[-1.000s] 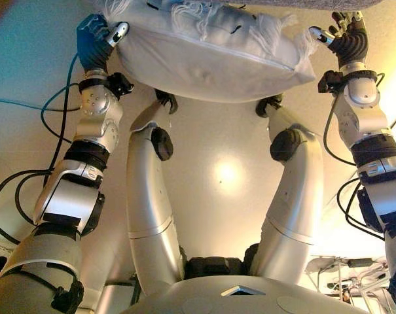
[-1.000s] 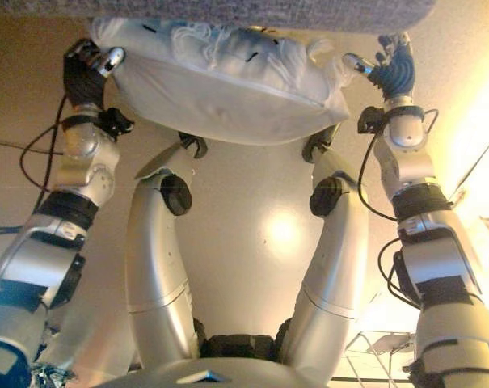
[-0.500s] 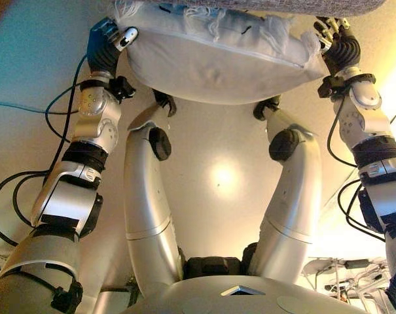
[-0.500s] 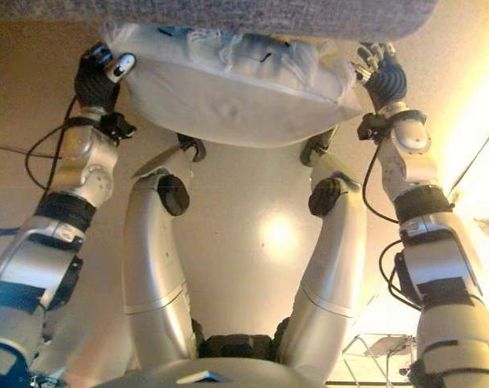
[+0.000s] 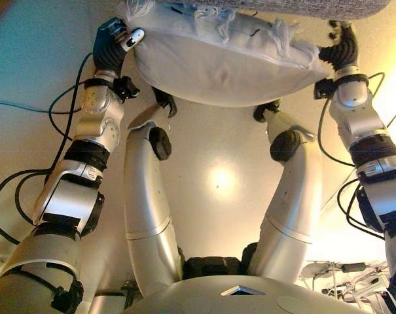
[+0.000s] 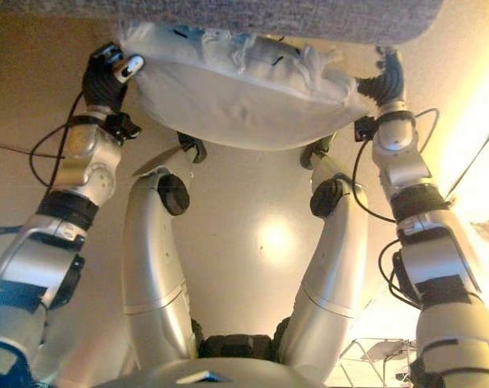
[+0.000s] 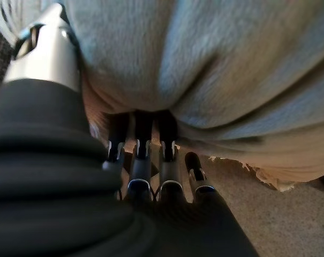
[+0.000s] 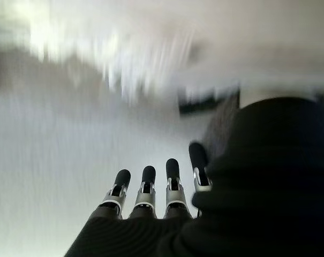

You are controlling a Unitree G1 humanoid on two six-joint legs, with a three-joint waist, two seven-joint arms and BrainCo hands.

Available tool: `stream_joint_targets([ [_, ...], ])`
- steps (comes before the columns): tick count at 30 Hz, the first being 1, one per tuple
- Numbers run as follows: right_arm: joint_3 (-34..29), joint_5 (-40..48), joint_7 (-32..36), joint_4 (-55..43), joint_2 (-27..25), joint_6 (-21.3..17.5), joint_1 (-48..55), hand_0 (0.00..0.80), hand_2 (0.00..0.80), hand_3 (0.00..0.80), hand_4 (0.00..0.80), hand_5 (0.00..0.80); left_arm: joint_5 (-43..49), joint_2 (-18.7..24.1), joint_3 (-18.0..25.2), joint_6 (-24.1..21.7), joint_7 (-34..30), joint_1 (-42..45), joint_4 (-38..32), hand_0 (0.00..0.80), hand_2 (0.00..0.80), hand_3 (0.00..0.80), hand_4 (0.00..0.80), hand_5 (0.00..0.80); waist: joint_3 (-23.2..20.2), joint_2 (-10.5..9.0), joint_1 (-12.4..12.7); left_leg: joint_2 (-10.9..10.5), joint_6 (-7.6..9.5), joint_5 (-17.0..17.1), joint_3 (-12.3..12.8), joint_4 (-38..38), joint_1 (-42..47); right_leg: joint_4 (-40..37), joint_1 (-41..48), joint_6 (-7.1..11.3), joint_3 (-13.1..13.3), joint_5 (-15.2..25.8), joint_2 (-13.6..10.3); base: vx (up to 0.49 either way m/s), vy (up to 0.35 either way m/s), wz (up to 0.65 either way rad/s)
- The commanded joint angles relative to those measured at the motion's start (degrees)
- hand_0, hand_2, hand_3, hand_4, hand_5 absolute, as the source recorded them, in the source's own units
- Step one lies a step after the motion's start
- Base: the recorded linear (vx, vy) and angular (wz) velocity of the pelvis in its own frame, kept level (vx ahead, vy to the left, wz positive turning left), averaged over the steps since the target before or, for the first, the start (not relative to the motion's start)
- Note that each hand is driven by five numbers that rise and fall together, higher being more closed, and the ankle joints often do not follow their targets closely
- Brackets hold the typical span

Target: Pick up the cushion and take it to the sofa

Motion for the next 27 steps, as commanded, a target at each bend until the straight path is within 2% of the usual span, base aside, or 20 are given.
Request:
stream_joint_targets([
  [1, -2.7, -1.9, -4.7, 0.7, -5.5, 1.6, 1.2, 0.000, 0.000, 0.000, 0.000, 0.000, 2.3, 0.7, -0.6, -0.4, -2.3, 1.8, -3.0, 0.000, 0.000, 0.000, 0.000, 0.000, -0.4, 0.22, -0.1, 5.6, -7.65, 0.8, -6.2, -6.5, 0.7, -7.9, 0.2, 8.56, 4.0, 8.4, -4.2, -0.069, -0.065, -0.05],
  [2, -2.8, -1.9, -5.1, 0.8, -6.6, 2.5, 1.4, 0.000, 0.000, 0.000, 0.000, 0.000, 2.2, 1.5, -0.5, -0.2, -2.4, 1.9, -3.1, 0.000, 0.000, 0.000, 0.000, 0.000, -0.4, 0.05, -0.2, 5.7, -7.66, 0.8, -6.3, -6.6, 0.7, -8.0, 0.2, 8.60, 3.8, 8.3, -4.2, -0.007, -0.066, -0.06],
  [3, -2.8, -1.8, -5.1, 1.0, -7.1, 2.8, 1.5, 0.000, 0.000, 0.000, 0.000, 0.000, 2.0, 1.8, -0.6, -0.2, -2.5, 2.0, -3.0, 0.000, 0.000, 0.000, 0.000, 0.000, -0.4, 0.05, -0.1, 5.9, -8.28, -1.0, -7.0, -5.1, 0.7, -6.4, 0.2, 9.33, 4.2, 6.8, -4.2, -0.001, -0.085, -0.13],
  [4, -3.5, -1.7, -5.6, 2.0, -8.4, 2.9, 2.0, 0.000, 0.000, 0.000, 0.000, 0.000, 1.2, 3.0, -0.3, -0.4, -3.0, 1.9, -2.8, 0.000, 0.000, 0.000, 0.000, 0.000, -0.4, -0.30, -0.3, 5.9, -7.62, 0.6, -6.3, -7.0, 0.7, -8.5, 0.2, 8.63, 3.3, 8.4, -4.3, -0.003, -0.093, -0.14],
  [10, -6.7, -2.7, -7.4, 4.3, -11.0, 1.2, 6.1, 0.000, 0.000, 0.000, 0.000, 0.000, 0.2, 5.7, 0.3, -2.1, -4.6, 2.1, -1.9, 0.000, 0.000, 0.000, 0.000, 0.000, -0.4, -1.07, -1.0, 6.4, -7.82, 0.3, -5.8, -8.7, 0.8, -11.4, 0.2, 8.76, 1.8, 9.1, -4.3, -0.021, -0.068, -0.11],
  [19, -8.2, -5.5, 5.2, -4.1, -12.2, 0.9, 16.8, 0.000, 0.000, 0.000, 0.000, 0.000, -0.8, 8.4, 1.3, -2.5, -3.7, 2.7, -4.5, 0.000, 0.000, 0.000, 0.000, 0.000, -0.4, -1.68, -2.9, 6.9, -8.02, 0.5, -5.1, -9.7, 0.8, -13.9, 0.2, 8.72, 1.6, 9.9, -3.6, 0.001, -0.017, -0.07],
  [22, -6.0, -7.2, 13.5, -7.3, -12.5, -0.9, 18.3, 0.000, 0.000, 0.000, 0.000, 0.000, -1.2, 9.0, 1.7, -2.1, -3.5, 2.4, -5.2, 0.000, 0.000, 0.000, 0.000, 0.000, -0.4, -1.63, -3.3, 7.2, -8.30, 0.5, -4.9, -10.1, 0.8, -14.9, 0.2, 8.70, 1.6, 10.0, -3.8, -0.003, -0.006, -0.09],
  [25, -3.4, -6.4, 18.3, -10.7, -12.5, -2.4, 18.9, 0.000, 0.000, 0.000, 0.000, 0.000, -1.4, 9.5, 1.6, -1.4, -3.2, 2.0, -5.4, 0.000, 0.000, 0.000, 0.000, 0.000, -0.4, -1.49, -3.4, 7.4, -8.67, 0.6, -4.8, -10.1, 0.7, -15.2, 0.2, 8.65, 1.6, 10.0, -3.9, 0.022, -0.004, -0.09],
  [26, -2.4, -6.3, 19.9, -11.5, -12.5, -3.1, 18.8, 0.000, 0.000, 0.000, 0.000, 0.000, -1.6, 9.5, 1.4, -1.1, -3.1, 2.1, -5.4, 0.000, 0.000, 0.000, 0.000, 0.000, -0.4, -1.33, -3.2, 7.7, -9.48, -1.2, -5.6, -8.5, 0.8, -13.3, 0.2, 9.36, 2.2, 8.2, -3.9, 0.000, 0.000, 0.00],
  [27, -1.6, -5.5, 21.7, -12.3, -12.6, -3.6, 18.1, 0.000, 0.000, 0.000, 0.000, 0.000, -1.6, 9.5, 1.5, -1.2, -3.1, 1.9, -5.4, 0.000, 0.000, 0.000, 0.000, 0.000, -0.4, -1.35, -3.4, 7.5, -9.01, 0.4, -4.9, -10.1, 0.7, -15.2, 0.2, 8.65, 1.6, 9.8, -4.0, 0.000, 0.000, 0.00],
])
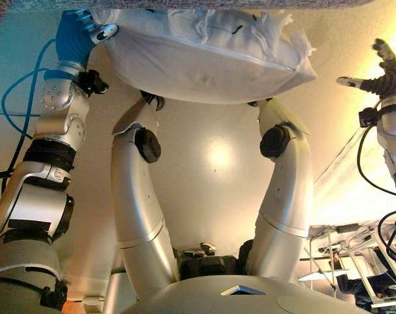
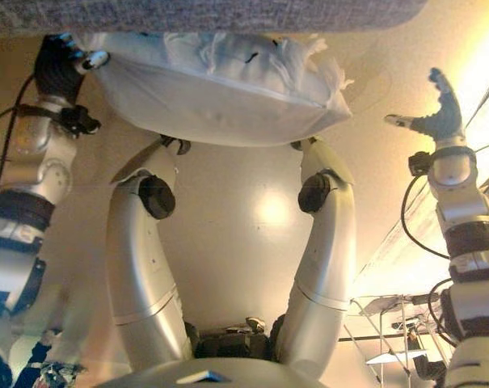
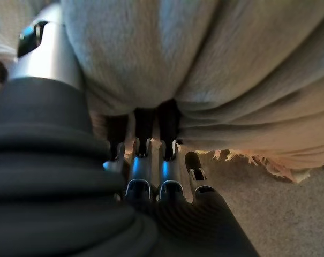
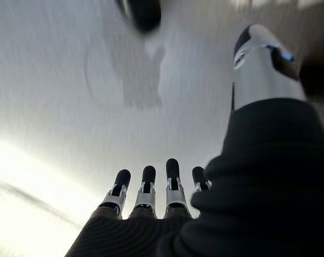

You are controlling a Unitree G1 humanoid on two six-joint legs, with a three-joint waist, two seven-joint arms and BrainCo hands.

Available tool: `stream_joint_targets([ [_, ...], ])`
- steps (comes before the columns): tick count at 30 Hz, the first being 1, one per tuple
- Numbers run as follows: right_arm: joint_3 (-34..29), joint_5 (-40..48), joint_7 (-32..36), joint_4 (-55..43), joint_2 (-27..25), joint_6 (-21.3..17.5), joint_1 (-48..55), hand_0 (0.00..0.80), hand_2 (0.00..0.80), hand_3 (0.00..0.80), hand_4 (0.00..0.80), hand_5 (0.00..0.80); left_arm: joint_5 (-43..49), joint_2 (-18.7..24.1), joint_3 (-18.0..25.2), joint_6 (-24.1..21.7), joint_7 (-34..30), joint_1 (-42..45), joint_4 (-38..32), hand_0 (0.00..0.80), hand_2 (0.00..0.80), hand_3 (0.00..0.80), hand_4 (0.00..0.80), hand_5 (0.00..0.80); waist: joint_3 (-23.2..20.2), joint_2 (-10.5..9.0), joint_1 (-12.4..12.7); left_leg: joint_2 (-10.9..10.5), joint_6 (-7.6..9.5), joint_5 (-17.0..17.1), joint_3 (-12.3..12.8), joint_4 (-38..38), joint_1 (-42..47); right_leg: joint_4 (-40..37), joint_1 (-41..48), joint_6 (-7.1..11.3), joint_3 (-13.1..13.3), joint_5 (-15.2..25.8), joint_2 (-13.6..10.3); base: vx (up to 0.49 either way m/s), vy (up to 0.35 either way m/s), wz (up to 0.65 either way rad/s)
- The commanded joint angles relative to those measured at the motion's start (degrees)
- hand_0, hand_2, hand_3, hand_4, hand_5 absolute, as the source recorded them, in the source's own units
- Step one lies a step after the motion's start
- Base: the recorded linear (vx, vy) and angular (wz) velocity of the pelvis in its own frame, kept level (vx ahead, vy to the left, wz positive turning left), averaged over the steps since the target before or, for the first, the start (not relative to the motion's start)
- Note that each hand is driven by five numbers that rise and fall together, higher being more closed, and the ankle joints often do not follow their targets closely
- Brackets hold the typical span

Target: Pick up the cushion and take it to the sofa

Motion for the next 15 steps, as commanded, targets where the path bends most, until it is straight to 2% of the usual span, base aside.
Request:
stream_joint_targets([
  [1, 2.9, 0.7, 7.8, -4.4, -3.2, -3.3, 1.3, 0.000, 0.000, 0.000, 0.000, 0.000, -1.2, -1.8, 2.4, 0.2, 0.6, 0.6, -2.9, 0.000, 0.000, 0.000, 0.000, 0.000, -0.4, 0.49, -0.1, 6.0, -9.02, 1.8, -7.1, -6.4, 2.0, -5.7, 0.5, 7.59, 4.6, 5.9, -4.2, -0.056, 0.013, 0.01],
  [2, 4.1, -0.8, 10.4, -5.3, -3.1, -2.9, 0.6, 0.000, 0.000, 0.000, 0.000, 0.000, -1.1, -1.9, 2.6, 0.1, 0.3, 0.8, -2.9, 0.000, 0.000, 0.000, 0.000, 0.000, -0.4, 0.56, 0.0, 6.0, -9.15, 1.9, -7.1, -6.6, 2.0, -5.7, 0.5, 7.56, 4.6, 5.9, -4.3, 0.000, 0.000, 0.00],
  [6, 8.7, -3.0, 13.7, -8.0, -4.4, -0.6, -2.2, 0.000, 0.000, 0.000, 0.000, 0.000, -0.6, -2.4, 2.6, 0.4, 0.7, 1.3, -3.7, 0.000, 0.000, 0.000, 0.000, 0.000, -0.4, 0.89, 0.5, 6.0, -9.46, 2.4, -7.1, -6.7, 2.0, -5.2, 0.5, 7.52, 4.5, 5.8, -4.7, 0.018, 0.001, 0.00],
  [7, 9.8, -4.1, 13.8, -8.3, -4.8, -0.3, -2.6, 0.000, 0.000, 0.000, 0.000, 0.000, -0.7, -2.4, 2.5, 0.4, 0.5, 1.8, -3.8, 0.000, 0.000, 0.000, 0.000, 0.000, -0.4, 1.07, 0.8, 6.4, -10.21, 0.6, -7.9, -4.7, 2.0, -2.8, 0.5, 8.26, 5.1, 3.8, -4.8, 0.067, 0.006, 0.02],
  [10, 12.6, -4.3, 12.3, -8.7, -6.0, 0.5, -5.4, 0.000, 0.000, 0.000, 0.000, 0.000, -1.1, -2.4, 1.9, 0.2, 0.9, 2.1, -4.2, 0.000, 0.000, 0.000, 0.000, 0.000, -0.4, 1.32, 1.1, 6.3, -10.35, 1.1, -8.2, -4.8, 2.0, -2.4, 0.5, 8.24, 5.1, 4.0, -4.9, 0.024, 0.012, 0.04],
  [14, 13.3, -5.4, 9.0, -9.4, -6.0, 0.3, -7.1, 0.000, 0.000, 0.000, 0.000, 0.000, -1.3, -3.1, 2.1, -0.3, 1.4, 2.9, -4.9, 0.000, 0.000, 0.000, 0.000, 0.000, -0.4, 1.61, 1.4, 6.0, -10.58, 1.4, -8.3, -5.0, 2.0, -2.1, 0.5, 8.30, 5.3, 4.0, -4.7, -0.004, 0.024, 0.03],
  [15, 13.0, -6.1, 8.4, -9.6, -6.1, -0.2, -7.3, 0.000, 0.000, 0.000, 0.000, 0.000, -1.4, -3.1, 2.3, -0.5, 1.2, 2.9, -5.0, 0.000, 0.000, 0.000, 0.000, 0.000, -0.4, 1.60, 1.2, 5.7, -9.97, 3.1, -7.7, -6.6, 2.0, -3.9, 0.5, 7.62, 4.9, 5.7, -4.8, 0.000, 0.000, 0.00],
])
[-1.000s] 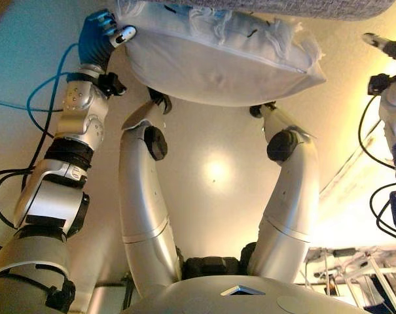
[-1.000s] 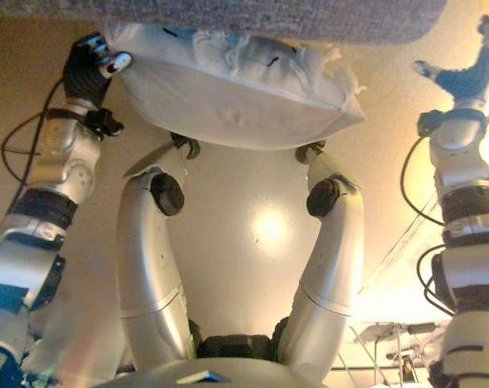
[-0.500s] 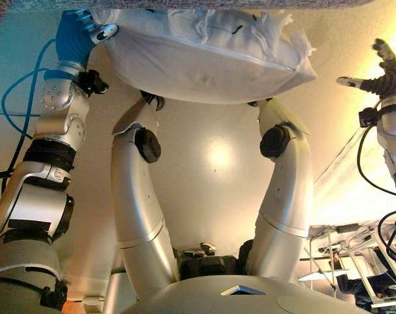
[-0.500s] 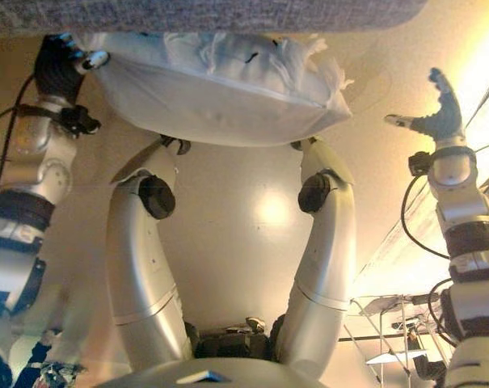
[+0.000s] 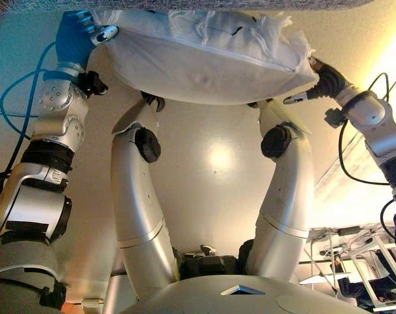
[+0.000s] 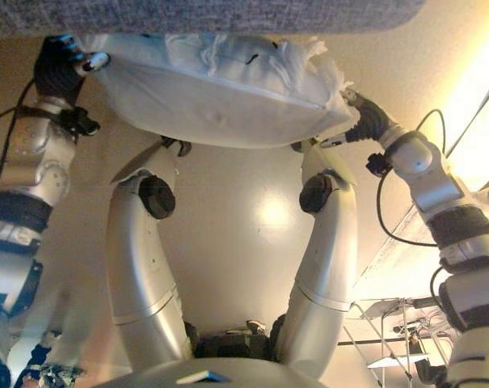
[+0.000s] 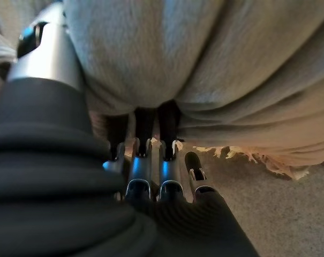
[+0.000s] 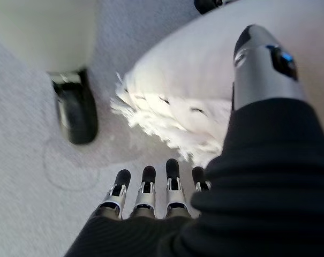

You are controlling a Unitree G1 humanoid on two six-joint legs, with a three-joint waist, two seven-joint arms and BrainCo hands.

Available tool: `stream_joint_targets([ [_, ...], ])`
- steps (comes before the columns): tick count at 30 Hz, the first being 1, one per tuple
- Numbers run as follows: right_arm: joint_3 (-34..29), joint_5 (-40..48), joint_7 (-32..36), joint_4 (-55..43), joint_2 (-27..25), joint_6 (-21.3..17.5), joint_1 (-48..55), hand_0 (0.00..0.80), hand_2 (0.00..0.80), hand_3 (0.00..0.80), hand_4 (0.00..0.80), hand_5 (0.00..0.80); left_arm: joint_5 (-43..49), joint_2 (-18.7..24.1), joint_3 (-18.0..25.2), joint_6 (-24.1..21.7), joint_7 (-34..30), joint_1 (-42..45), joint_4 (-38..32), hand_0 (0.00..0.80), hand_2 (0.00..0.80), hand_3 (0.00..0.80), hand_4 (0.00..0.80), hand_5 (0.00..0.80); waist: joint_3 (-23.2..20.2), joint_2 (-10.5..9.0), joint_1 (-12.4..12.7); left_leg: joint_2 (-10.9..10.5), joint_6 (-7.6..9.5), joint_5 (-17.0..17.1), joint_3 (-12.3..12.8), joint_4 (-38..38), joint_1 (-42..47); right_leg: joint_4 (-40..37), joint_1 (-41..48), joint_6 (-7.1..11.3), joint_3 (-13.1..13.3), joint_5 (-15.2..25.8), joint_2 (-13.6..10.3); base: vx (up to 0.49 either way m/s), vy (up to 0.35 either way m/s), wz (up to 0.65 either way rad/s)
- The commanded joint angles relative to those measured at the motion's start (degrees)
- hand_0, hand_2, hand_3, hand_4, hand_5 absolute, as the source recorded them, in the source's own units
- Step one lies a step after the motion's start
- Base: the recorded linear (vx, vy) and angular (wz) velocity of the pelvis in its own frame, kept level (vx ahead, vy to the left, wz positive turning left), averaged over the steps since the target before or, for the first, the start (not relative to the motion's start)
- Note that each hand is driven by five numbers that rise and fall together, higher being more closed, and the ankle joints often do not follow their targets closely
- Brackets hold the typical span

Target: Pick up the cushion and take it to the sofa

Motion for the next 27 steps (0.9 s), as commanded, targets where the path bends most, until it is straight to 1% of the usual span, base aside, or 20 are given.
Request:
stream_joint_targets([
  [1, 1.8, -3.9, -3.0, -2.6, -4.7, -0.7, 1.2, 0.000, 0.000, 0.000, 0.000, 0.000, -1.5, -3.5, 2.5, -1.6, 0.4, 2.3, -3.4, 0.000, 0.000, 0.000, 0.000, 0.000, -0.4, 1.93, 1.0, 5.9, -10.55, 1.6, -8.1, -6.3, 1.7, -4.4, 0.6, 8.55, 5.1, 4.7, -4.1, -0.060, 0.043, 0.03],
  [2, 1.9, -5.1, -4.1, -2.7, -4.7, -1.2, 0.5, 0.000, 0.000, 0.000, 0.000, 0.000, -1.6, -3.6, 2.7, -1.7, 0.4, 2.1, -3.6, 0.000, 0.000, 0.000, 0.000, 0.000, -0.4, 1.96, 0.9, 5.6, -9.91, 3.4, -7.4, -8.0, 1.7, -6.2, 0.6, 7.87, 4.6, 6.3, -4.1, -0.002, 0.041, 0.04],
  [4, 2.3, -6.9, -5.7, -2.2, -4.4, -2.5, -0.3, 0.000, 0.000, 0.000, 0.000, 0.000, -1.7, -3.9, 2.6, -2.0, 0.1, 2.0, -3.5, 0.000, 0.000, 0.000, 0.000, 0.000, -0.4, 2.29, 1.0, 5.5, -9.87, 3.3, -7.5, -8.0, 1.7, -6.3, 0.6, 7.95, 4.8, 6.3, -4.1, -0.034, 0.040, 0.06],
  [6, 3.1, -9.2, -10.4, -1.8, -3.8, -3.1, -1.8, 0.000, 0.000, 0.000, 0.000, 0.000, -1.4, -4.7, 2.1, -2.0, 0.3, 1.5, -3.6, 0.000, 0.000, 0.000, 0.000, 0.000, -0.4, 2.80, 1.0, 5.4, -9.91, 3.1, -7.5, -8.1, 1.7, -6.3, 0.6, 8.10, 4.9, 6.2, -4.1, -0.007, 0.036, 0.04],
  [7, 3.2, -9.0, -11.8, -1.5, -3.4, -3.8, -2.4, 0.000, 0.000, 0.000, 0.000, 0.000, -1.6, -4.9, 1.8, -2.1, 0.2, 1.3, -3.5, 0.000, 0.000, 0.000, 0.000, 0.000, -0.4, 3.06, 1.1, 5.3, -9.92, 3.0, -7.5, -8.1, 1.7, -6.4, 0.6, 8.17, 5.0, 6.2, -4.1, -0.007, 0.043, 0.02],
  [8, 3.1, -9.4, -14.7, -0.9, -2.7, -4.0, -3.1, 0.000, 0.000, 0.000, 0.000, 0.000, -1.6, -5.3, 1.5, -1.9, 0.1, 0.9, -3.5, 0.000, 0.000, 0.000, 0.000, 0.000, -0.4, 3.46, 1.1, 5.2, -9.89, 2.9, -7.5, -8.2, 1.7, -6.4, 0.6, 8.24, 5.2, 6.1, -4.0, -0.006, 0.049, 0.01],
  [10, 3.7, -11.0, -17.1, 1.1, -0.9, -5.0, -5.8, 0.000, 0.000, 0.000, 0.000, 0.000, -1.7, -6.3, 1.0, -2.0, -0.1, 0.1, -3.1, 0.000, 0.000, 0.000, 0.000, 0.000, -0.4, 4.34, 1.4, 5.1, -9.88, 2.5, -7.6, -8.5, 1.7, -6.6, 0.6, 8.31, 5.4, 5.8, -4.0, -0.005, 0.063, 0.02],
  [11, 4.2, -11.5, -19.6, 2.4, 0.4, -5.1, -7.7, 0.000, 0.000, 0.000, 0.000, 0.000, -1.6, -7.2, 0.7, -2.0, -0.2, -0.6, -2.6, 0.000, 0.000, 0.000, 0.000, 0.000, -0.4, 4.98, 1.5, 5.1, -9.91, 2.5, -7.4, -8.9, 1.7, -7.0, 0.6, 8.34, 5.6, 5.6, -4.0, -0.009, 0.080, 0.05],
  [14, 4.9, -12.9, -20.2, 4.7, 3.2, -5.9, -11.6, 0.000, 0.000, 0.000, 0.000, 0.000, -1.6, -9.4, -0.1, -3.0, -0.7, -1.9, -1.6, 0.000, 0.000, 0.000, 0.000, 0.000, -0.4, 6.34, 1.7, 4.9, -9.86, 2.3, -7.0, -10.1, 1.7, -7.9, 0.6, 8.33, 5.9, 5.4, -4.0, -0.006, 0.076, 0.13],
  [16, 5.5, -13.4, -19.8, 5.1, 4.6, -5.5, -13.1, 0.000, 0.000, 0.000, 0.000, 0.000, -1.6, -10.7, -0.2, -3.4, -0.9, -2.2, -1.7, 0.000, 0.000, 0.000, 0.000, 0.000, -0.4, 7.04, 1.7, 4.9, -9.84, 2.4, -6.7, -10.6, 1.7, -8.4, 0.6, 8.27, 5.9, 5.3, -4.1, 0.008, 0.069, 0.25],
  [18, 5.4, -11.2, -19.5, 4.9, 5.8, -4.7, -13.7, 0.000, 0.000, 0.000, 0.000, 0.000, -2.0, -11.8, -0.5, -3.9, -1.8, -2.3, -2.2, 0.000, 0.000, 0.000, 0.000, 0.000, -0.4, 7.60, 1.8, 4.9, -9.76, 2.5, -6.4, -11.0, 1.7, -8.8, 0.6, 8.19, 5.9, 5.5, -4.2, 0.011, 0.054, 0.14],
  [19, 5.3, -10.5, -19.3, 5.1, 6.5, -4.0, -13.9, 0.000, 0.000, 0.000, 0.000, 0.000, -1.4, -12.5, -0.5, -4.0, -1.8, -2.1, -2.6, 0.122, 0.122, 0.122, 0.122, 0.122, -0.4, 7.80, 1.8, 4.9, -9.78, 2.4, -6.4, -11.1, 1.7, -8.9, 0.6, 8.15, 6.0, 5.5, -4.3, 0.007, 0.042, 0.07],
  [20, 5.0, -10.6, -18.4, 5.3, 7.1, -3.4, -14.1, 0.273, 0.273, 0.273, 0.273, 0.273, -1.4, -12.8, -0.6, -4.4, -2.4, -2.2, -2.6, 0.800, 0.800, 0.800, 0.800, 0.800, -0.4, 7.95, 1.8, 4.9, -9.73, 2.5, -6.3, -11.1, 1.7, -9.0, 0.6, 8.12, 6.0, 5.6, -4.3, 0.004, 0.036, 0.07],
  [21, 4.9, -10.2, -17.8, 5.5, 7.3, -3.2, -13.9, 0.596, 0.596, 0.596, 0.596, 0.596, -1.4, -13.1, -0.7, -4.4, -2.6, -2.0, -2.8, 0.800, 0.800, 0.800, 0.800, 0.800, -0.4, 8.00, 1.8, 4.9, -9.73, 2.6, -6.3, -11.1, 1.7, -9.0, 0.6, 8.08, 6.0, 5.7, -4.3, 0.004, 0.028, 0.06],
  [22, 4.7, -9.1, -16.6, 5.6, 7.9, -2.8, -13.4, 0.800, 0.800, 0.800, 0.800, 0.800, -1.3, -13.6, -0.6, -4.5, -3.2, -1.7, -2.9, 0.800, 0.800, 0.800, 0.800, 0.800, -0.4, 8.00, 1.8, 4.8, -9.66, 2.7, -6.2, -11.2, 1.7, -9.1, 0.6, 8.00, 6.0, 5.8, -4.4, 0.003, 0.014, 0.04],
  [27, 4.0, -6.9, -13.1, 6.6, 9.0, -2.2, -12.4, 0.800, 0.800, 0.800, 0.800, 0.800, 0.7, -14.2, -0.5, -3.0, -2.8, -1.5, -3.1, 0.800, 0.800, 0.800, 0.800, 0.800, -0.4, 7.47, 2.0, 4.9, -9.50, 3.2, -6.3, -10.9, 1.7, -8.6, 0.6, 7.96, 6.0, 6.3, -4.5, -0.007, -0.005, 0.06],
])
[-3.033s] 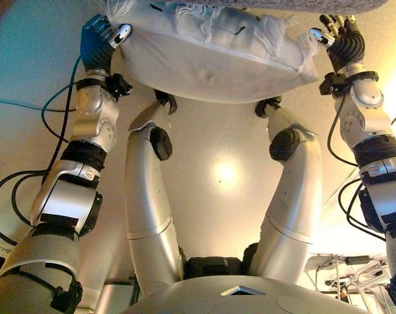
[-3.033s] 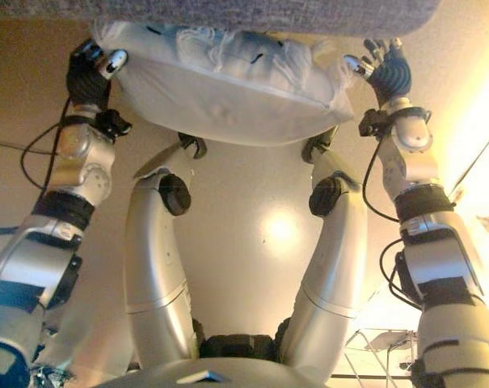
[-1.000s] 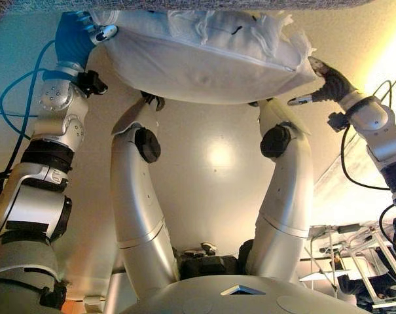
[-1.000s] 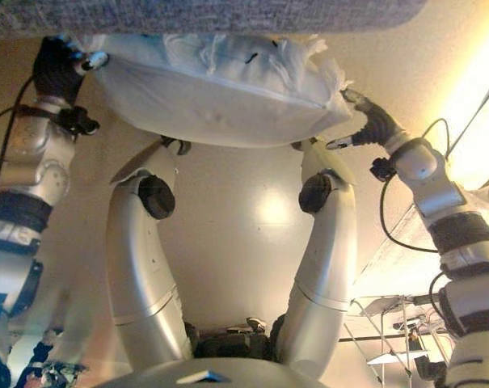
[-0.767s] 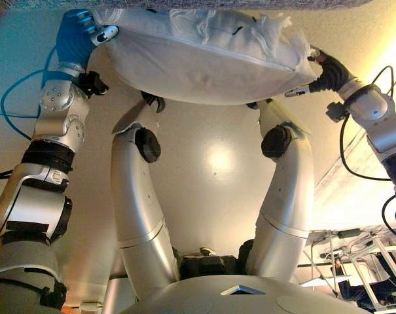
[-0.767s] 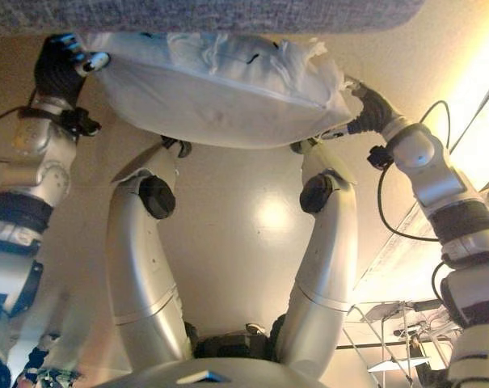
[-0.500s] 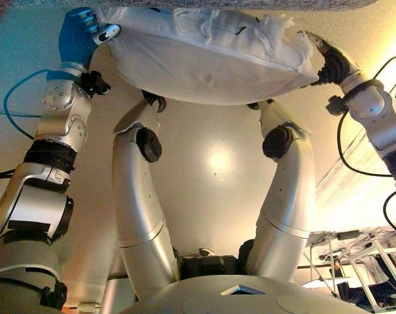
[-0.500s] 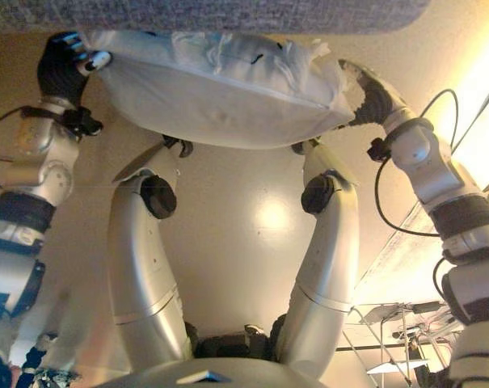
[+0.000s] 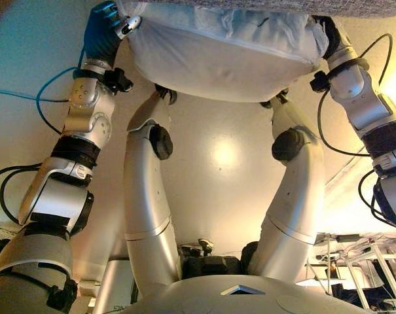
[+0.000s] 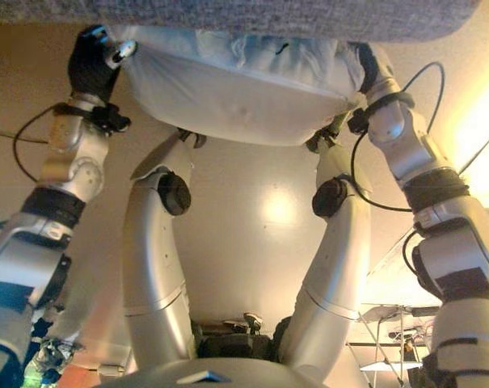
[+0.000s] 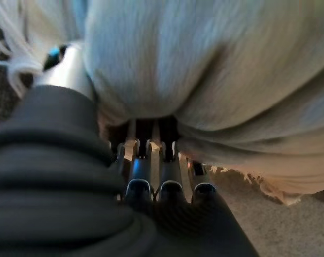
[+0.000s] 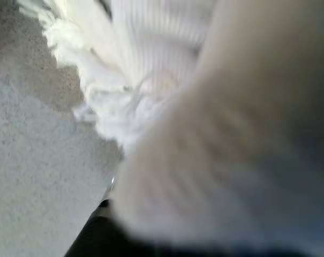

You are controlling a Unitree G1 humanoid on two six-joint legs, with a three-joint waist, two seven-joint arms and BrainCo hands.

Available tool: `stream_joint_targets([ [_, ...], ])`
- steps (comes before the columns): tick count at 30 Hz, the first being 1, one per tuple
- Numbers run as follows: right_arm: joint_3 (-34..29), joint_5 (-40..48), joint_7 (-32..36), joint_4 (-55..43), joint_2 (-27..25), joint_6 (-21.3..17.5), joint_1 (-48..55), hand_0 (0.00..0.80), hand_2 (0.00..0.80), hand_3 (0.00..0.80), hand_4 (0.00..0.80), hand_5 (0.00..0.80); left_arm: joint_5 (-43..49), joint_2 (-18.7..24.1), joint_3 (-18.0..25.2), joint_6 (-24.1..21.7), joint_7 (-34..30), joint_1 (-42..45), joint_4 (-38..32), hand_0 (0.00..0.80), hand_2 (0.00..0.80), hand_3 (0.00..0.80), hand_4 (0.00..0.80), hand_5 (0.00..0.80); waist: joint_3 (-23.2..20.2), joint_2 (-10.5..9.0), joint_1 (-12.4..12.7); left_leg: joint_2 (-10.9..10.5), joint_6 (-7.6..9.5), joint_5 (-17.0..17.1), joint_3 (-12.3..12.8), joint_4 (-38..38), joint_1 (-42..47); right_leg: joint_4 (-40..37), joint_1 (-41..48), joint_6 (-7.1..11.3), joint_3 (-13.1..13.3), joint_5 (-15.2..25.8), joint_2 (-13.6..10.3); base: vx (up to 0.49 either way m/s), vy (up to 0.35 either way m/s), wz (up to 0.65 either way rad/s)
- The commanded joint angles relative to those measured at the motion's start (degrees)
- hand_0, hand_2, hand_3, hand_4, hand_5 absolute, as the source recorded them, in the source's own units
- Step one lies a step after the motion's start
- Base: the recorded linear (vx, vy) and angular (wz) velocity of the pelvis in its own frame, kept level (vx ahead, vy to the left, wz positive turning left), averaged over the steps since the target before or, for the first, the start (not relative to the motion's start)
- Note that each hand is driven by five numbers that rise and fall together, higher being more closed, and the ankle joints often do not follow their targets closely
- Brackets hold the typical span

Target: Pick up the cushion and take it to the sofa

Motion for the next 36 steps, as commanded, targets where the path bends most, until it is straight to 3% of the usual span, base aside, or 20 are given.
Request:
stream_joint_targets([
  [1, 0.9, 3.1, 2.1, -1.7, 0.0, -0.9, -0.1, 0.800, 0.800, 0.800, 0.800, 0.800, 2.4, -5.8, 0.7, 0.0, -1.8, 0.7, -3.4, 0.800, 0.800, 0.800, 0.800, 0.800, -0.4, 5.71, -1.0, 7.1, -9.45, 0.5, -7.5, -4.9, 0.5, -7.0, 0.9, 7.66, 5.9, 6.3, -2.8, -0.011, -0.008, 0.04],
  [15, -0.9, 6.0, 1.2, 0.4, 1.3, -2.9, 0.6, 0.800, 0.800, 0.800, 0.800, 0.800, 2.7, -6.0, 1.5, 1.0, -1.7, 0.5, -3.2, 0.800, 0.800, 0.800, 0.800, 0.800, -0.4, 4.60, -0.8, 7.2, -9.56, 1.0, -7.7, -4.9, 0.5, -7.2, 0.9, 7.72, 5.0, 6.9, -3.0, 0.000, 0.000, 0.00],
  [23, -3.5, 5.4, -0.9, -0.3, 4.0, -4.5, 2.2, 0.800, 0.800, 0.800, 0.800, 0.800, 3.8, -8.2, 2.3, -1.0, -3.5, 0.7, -1.7, 0.800, 0.800, 0.800, 0.800, 0.800, -0.4, 2.84, -0.9, 5.7, -8.63, 2.9, -6.3, -4.2, 1.0, -8.2, 1.0, 6.73, 4.6, 8.8, -3.0, -0.066, -0.045, 0.01],
  [29, -5.4, 5.2, -4.2, -1.8, 6.6, -6.1, 8.3, 0.800, 0.800, 0.800, 0.800, 0.800, 6.0, -11.4, 1.3, -2.4, -4.2, 4.9, -1.1, 0.800, 0.800, 0.800, 0.800, 0.800, -0.4, 1.46, -0.8, 5.5, -8.27, 5.7, -4.1, -11.5, 16.2, -16.6, 17.7, 6.74, -0.1, 10.7, -2.3, 0.025, -0.075, -0.01],
  [36, -9.8, 2.5, -7.3, -11.8, 8.8, -6.6, 20.8, 0.800, 0.800, 0.800, 0.800, 0.800, 6.6, -13.0, 1.8, -3.7, -4.9, 13.5, -6.9, 0.800, 0.800, 0.800, 0.800, 0.800, -0.4, -0.64, -0.4, 3.4, -7.08, 6.9, -3.3, -19.8, 33.7, -24.8, 35.8, 7.67, -4.4, 11.7, -0.8, 0.042, -0.119, 0.01],
])
